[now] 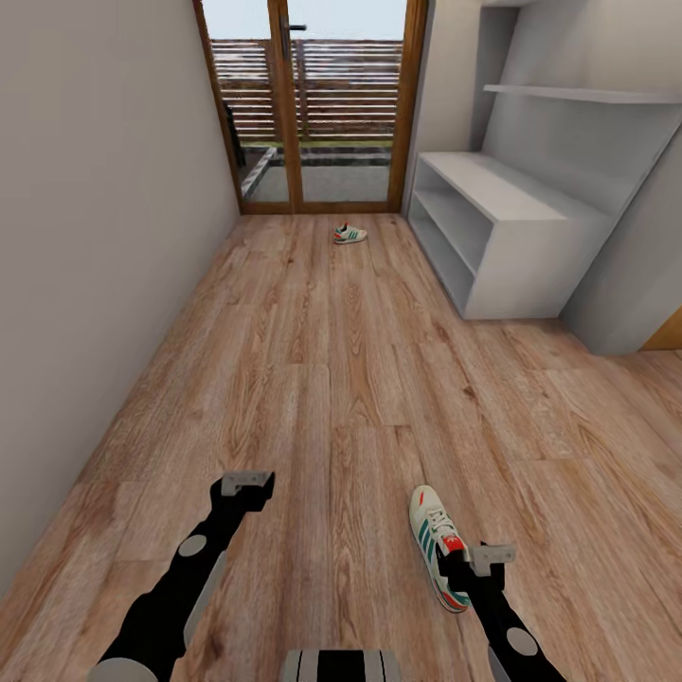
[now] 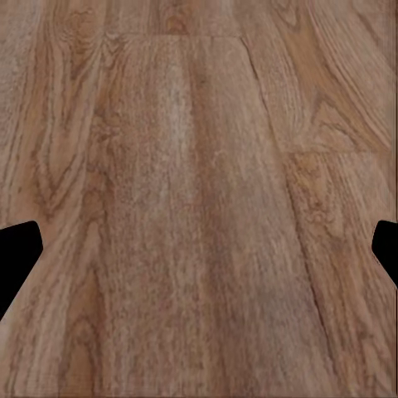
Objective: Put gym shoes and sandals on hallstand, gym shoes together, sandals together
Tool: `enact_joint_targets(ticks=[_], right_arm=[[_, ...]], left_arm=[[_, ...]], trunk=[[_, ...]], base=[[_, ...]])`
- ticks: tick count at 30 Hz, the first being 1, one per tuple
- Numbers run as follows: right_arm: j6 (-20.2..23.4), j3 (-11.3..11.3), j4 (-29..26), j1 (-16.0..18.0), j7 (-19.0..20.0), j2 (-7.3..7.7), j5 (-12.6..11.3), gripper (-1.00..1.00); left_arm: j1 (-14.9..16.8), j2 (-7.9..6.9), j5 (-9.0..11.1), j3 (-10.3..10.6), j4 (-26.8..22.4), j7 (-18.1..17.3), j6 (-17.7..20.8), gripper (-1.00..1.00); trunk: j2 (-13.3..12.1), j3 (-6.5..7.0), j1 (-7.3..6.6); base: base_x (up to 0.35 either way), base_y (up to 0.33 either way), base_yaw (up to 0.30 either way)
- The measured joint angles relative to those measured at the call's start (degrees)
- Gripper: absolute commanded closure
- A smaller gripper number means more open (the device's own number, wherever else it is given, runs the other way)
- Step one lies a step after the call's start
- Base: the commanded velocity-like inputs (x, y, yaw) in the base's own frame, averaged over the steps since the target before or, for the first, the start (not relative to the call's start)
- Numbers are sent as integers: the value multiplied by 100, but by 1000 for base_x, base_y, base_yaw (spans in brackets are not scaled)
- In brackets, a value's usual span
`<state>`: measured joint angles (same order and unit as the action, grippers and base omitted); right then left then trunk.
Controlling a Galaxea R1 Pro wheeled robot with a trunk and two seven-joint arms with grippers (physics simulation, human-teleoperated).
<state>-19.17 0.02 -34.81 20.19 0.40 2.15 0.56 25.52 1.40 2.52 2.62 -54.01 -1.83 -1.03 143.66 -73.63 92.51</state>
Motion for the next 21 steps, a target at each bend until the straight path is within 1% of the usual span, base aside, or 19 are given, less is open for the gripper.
enact_joint_targets(ticks=[8, 11, 21], right_arm=[[0, 4, -3, 0, 0, -4, 0, -100], [-5, 1, -3, 0, 0, 2, 0, -100], [-8, -1, -3, 0, 0, 4, 0, -100]], left_arm=[[10, 20, -4, 94, -41, 3, 0, -100], [3, 30, -3, 124, -127, 4, 0, -100], [-8, 1, 0, 135, -160, 6, 0, -100]], trunk=[[0, -40, 0], [4, -122, 8], [17, -353, 34]], base=[[0, 0, 0], [0, 0, 0], [0, 0, 0]])
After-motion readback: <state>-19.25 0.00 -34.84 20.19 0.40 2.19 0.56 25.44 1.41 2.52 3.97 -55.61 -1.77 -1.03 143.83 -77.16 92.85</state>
